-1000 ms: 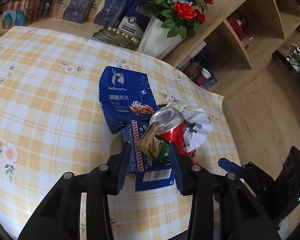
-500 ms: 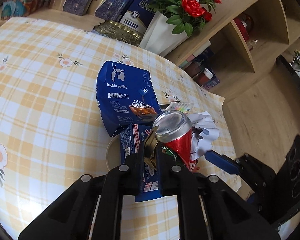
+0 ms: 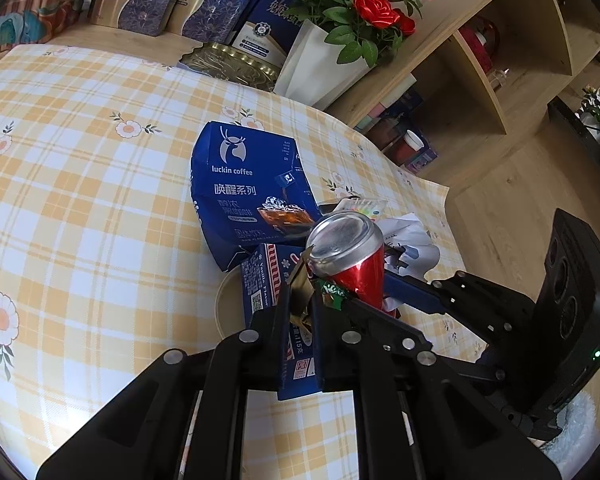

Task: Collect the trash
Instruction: 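Grasp the red Coca-Cola can with the right tool while the left tool grasps the green wrapper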

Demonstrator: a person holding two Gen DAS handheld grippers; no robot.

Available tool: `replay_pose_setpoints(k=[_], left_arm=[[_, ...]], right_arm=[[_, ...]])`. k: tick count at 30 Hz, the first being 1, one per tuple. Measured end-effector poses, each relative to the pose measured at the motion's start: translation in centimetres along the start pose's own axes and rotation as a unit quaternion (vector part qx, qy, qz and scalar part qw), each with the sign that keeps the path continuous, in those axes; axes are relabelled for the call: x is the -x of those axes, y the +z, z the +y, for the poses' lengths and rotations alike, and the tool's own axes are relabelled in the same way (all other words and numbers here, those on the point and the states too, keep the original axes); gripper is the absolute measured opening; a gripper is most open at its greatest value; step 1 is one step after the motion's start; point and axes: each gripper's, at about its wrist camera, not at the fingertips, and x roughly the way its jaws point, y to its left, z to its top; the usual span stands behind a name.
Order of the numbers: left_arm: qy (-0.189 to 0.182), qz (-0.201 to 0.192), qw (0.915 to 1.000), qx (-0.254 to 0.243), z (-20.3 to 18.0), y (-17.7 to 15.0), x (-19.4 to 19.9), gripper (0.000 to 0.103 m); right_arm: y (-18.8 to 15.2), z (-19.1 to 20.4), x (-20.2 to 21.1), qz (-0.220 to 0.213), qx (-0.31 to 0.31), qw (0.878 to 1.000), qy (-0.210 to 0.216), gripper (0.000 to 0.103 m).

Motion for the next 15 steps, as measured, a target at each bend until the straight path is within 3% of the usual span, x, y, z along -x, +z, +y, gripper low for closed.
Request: replay_pose_setpoints(k=[9,15], left_arm=[[0.019,-0.011,0.9993,-0.032,-0.8,-0.1,0.7,0.008],[0.013,-0.047,0.9981,-0.038,-1.3,0.6,3.0,0.008]], right_arm=[[-0.3,-2.1,2.1,-0.034,-0.062,0.997,0.016,0.020],[-1.1,-5.8,4.4,-0.076,-0.151,0.984,0.062,0.019]])
